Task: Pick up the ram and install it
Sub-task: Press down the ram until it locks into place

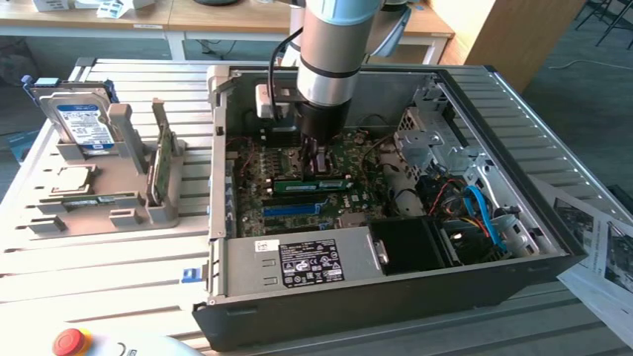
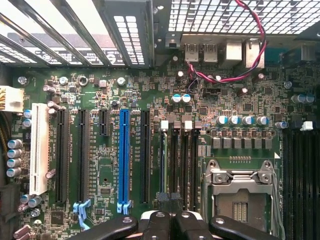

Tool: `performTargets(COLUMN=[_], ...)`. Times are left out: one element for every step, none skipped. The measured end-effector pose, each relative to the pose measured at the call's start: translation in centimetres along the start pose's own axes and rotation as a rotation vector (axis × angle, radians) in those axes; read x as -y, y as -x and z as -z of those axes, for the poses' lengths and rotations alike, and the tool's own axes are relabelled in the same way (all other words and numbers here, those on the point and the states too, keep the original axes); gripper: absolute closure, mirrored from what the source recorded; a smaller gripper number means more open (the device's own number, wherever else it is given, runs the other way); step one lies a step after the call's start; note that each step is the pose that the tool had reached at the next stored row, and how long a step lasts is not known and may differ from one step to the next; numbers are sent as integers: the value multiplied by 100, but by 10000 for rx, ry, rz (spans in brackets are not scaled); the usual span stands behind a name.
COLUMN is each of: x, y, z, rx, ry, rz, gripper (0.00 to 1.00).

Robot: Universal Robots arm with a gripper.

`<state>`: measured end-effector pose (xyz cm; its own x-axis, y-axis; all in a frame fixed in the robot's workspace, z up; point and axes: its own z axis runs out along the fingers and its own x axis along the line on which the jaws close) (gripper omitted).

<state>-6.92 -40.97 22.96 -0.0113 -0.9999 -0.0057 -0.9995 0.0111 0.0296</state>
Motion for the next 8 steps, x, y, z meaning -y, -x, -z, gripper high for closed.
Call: performTargets(x=[0,0,0,0,0,0,0,0], y=[0,0,0,0,0,0,0,0], z=[1,-7,-12,-12,-13,-14,-16,-18], rx=[-1,0,0,1,0,1,2,2], ry=[1,0,0,0,-1,-1,-1,-1], rz=[0,0,0,0,0,0,0,0], gripper=[89,89,89,89,89,89,89,89])
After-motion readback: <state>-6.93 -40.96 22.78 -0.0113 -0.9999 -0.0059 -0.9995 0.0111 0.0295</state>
